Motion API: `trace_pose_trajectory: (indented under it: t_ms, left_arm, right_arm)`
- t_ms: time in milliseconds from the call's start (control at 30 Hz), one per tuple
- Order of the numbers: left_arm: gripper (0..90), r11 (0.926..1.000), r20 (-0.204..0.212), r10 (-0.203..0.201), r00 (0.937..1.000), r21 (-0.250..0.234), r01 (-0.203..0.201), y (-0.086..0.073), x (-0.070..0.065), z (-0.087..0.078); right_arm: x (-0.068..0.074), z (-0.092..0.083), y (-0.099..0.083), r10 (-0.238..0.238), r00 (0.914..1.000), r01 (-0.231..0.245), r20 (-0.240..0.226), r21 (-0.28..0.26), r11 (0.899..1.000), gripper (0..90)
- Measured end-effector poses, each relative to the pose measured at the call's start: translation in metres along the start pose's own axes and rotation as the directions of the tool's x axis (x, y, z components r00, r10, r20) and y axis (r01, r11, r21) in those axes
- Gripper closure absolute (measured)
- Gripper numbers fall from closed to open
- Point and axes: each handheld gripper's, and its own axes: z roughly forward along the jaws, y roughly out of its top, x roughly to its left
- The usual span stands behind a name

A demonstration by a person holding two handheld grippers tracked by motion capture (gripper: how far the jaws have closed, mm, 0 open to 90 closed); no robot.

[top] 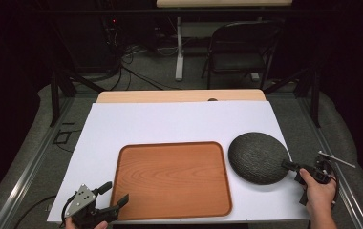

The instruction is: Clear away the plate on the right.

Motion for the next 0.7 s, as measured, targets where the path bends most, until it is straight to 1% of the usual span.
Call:
trace_pose_trajectory:
  t_ms: [67,167,200,300,333,433,467,567,633,667,700]
  left_arm:
    - [22.9,1.0000,0.000,-0.002,1.0000,0.000,0.002,0.000,0.000,0.000]
    - [22.9,1.0000,0.001,-0.002,1.0000,0.000,0.002,0.000,0.000,0.001]
    - [22.9,1.0000,-0.001,-0.001,1.0000,0.000,0.001,0.000,0.000,0.001]
    - [22.9,1.0000,-0.003,-0.003,1.0000,0.001,0.003,0.000,0.000,0.001]
    - [22.9,1.0000,-0.005,-0.003,1.0000,0.003,0.003,0.000,0.000,0.001]
    - [22.9,1.0000,-0.001,-0.002,1.0000,0.000,0.002,0.000,0.000,0.001]
    - [22.9,1.0000,0.000,-0.001,1.0000,0.000,0.001,0.000,0.000,0.001]
    - [22.9,1.0000,0.000,-0.002,1.0000,0.000,0.002,0.000,0.000,0.001]
    - [22.9,1.0000,0.000,-0.001,1.0000,0.001,0.001,0.000,0.000,0.001]
    - [22.9,1.0000,-0.001,0.000,1.0000,0.001,0.000,0.000,0.000,0.001]
    - [22.9,1.0000,-0.001,0.000,1.0000,0.002,0.000,0.000,0.000,0.001]
  right_arm:
    - [0.002,0.000,0.001,0.007,1.0000,-0.007,0.000,0.000,1.000,78.0]
    - [0.005,-0.001,0.003,-0.009,0.9999,0.009,0.007,0.005,1.000,78.1]
    - [0.007,-0.002,0.004,-0.008,0.9999,0.008,0.009,0.016,1.000,78.3]
    - [0.010,-0.003,0.007,-0.015,0.9999,0.015,-0.001,0.014,1.000,79.4]
    - [0.012,-0.004,0.008,-0.026,0.9997,0.026,0.001,0.017,1.000,79.8]
    - [0.017,-0.005,0.012,-0.030,0.9996,0.030,-0.001,0.025,0.999,80.4]
    - [0.018,-0.005,0.014,-0.044,0.9990,0.044,0.004,0.032,0.999,80.4]
    - [0.023,-0.006,0.018,-0.062,0.9980,0.062,0.013,0.048,0.997,81.0]
    - [0.026,-0.006,0.021,-0.051,0.9987,0.050,0.008,0.050,0.997,81.8]
    - [0.027,-0.006,0.022,-0.058,0.9983,0.057,0.009,0.058,0.997,82.1]
    - [0.029,-0.006,0.023,-0.061,0.9981,0.061,0.005,0.056,0.997,82.4]
